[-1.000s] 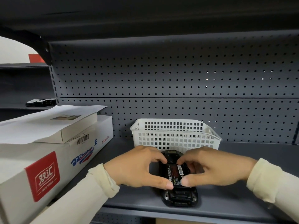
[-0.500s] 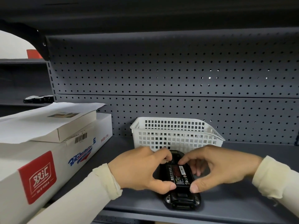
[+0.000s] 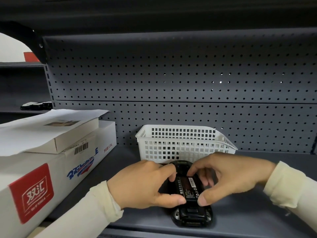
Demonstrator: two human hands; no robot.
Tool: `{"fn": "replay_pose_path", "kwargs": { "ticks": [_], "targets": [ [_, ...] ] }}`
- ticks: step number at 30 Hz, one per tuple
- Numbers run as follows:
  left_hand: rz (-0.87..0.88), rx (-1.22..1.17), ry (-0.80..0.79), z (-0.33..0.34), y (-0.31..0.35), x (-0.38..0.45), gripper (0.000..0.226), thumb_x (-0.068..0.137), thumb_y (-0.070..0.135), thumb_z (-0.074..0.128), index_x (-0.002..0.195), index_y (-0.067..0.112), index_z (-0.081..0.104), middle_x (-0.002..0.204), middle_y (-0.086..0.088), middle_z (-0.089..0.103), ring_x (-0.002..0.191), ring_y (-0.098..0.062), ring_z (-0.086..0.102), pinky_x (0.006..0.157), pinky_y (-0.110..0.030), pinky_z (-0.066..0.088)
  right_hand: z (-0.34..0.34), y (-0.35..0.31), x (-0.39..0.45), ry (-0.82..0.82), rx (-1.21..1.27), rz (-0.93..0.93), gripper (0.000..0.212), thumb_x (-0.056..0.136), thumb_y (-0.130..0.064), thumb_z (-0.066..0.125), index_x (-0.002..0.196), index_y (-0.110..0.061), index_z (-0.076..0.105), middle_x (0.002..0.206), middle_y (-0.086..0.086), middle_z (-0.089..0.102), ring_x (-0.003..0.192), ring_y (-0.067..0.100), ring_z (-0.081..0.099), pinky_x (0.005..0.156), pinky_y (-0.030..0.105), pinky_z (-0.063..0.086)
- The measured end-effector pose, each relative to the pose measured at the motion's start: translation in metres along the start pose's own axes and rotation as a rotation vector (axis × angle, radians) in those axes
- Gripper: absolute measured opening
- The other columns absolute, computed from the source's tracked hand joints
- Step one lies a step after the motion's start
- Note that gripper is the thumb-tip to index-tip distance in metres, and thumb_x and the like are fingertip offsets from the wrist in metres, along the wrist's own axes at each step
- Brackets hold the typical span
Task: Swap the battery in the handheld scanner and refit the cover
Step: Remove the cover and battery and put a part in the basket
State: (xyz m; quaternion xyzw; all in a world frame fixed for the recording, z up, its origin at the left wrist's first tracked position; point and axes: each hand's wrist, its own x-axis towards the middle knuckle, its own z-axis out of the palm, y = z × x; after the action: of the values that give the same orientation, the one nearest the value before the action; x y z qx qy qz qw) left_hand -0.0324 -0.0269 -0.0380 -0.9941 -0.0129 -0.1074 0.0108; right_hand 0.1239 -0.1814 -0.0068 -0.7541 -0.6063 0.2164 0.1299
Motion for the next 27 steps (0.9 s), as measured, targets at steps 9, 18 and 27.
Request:
{"fn": "replay_pose_path", "kwargs": {
  "ticks": [9, 18, 27],
  "targets": [
    [-0.011, -0.015, 0.036, -0.004, 0.004, -0.003, 0.064, 0.069, 0.071, 0.036, 0.113, 0.026, 0.046, 0.072, 0.025, 0.032, 0.066, 0.017, 0.041, 0.053, -0.01, 0.033, -0.002, -0.005, 0.002, 0.043, -0.087, -0.013, 0.064, 0.053, -0.053, 0.078, 0.109, -0.027, 0.062, 0.088, -0.01, 0.056, 0.075, 0.009, 0.054, 0.076, 0.035, 0.052],
    [-0.062, -0.236, 0.001, -0.006, 0.005, -0.005, 0.048, 0.073, 0.068, 0.051, 0.108, 0.035, 0.049, 0.107, 0.016, 0.056, 0.066, 0.014, 0.047, 0.058, -0.01, 0.037, 0.0, -0.007, 0.001, 0.076, -0.049, 0.007, 0.068, 0.04, -0.059, 0.07, 0.1, -0.028, 0.064, 0.083, -0.011, 0.056, 0.072, 0.01, 0.054, 0.075, 0.038, 0.052],
    [-0.074, -0.403, -0.02, -0.001, -0.002, 0.001, 0.07, 0.061, 0.074, 0.052, 0.122, 0.038, 0.048, 0.11, 0.027, 0.044, 0.105, 0.008, 0.044, 0.09, -0.017, 0.043, 0.009, -0.005, 0.0, 0.137, -0.079, -0.014, 0.062, 0.042, -0.057, 0.064, 0.097, -0.027, 0.06, 0.095, -0.005, 0.059, 0.085, 0.015, 0.058, 0.076, 0.036, 0.052]
  ]
}}
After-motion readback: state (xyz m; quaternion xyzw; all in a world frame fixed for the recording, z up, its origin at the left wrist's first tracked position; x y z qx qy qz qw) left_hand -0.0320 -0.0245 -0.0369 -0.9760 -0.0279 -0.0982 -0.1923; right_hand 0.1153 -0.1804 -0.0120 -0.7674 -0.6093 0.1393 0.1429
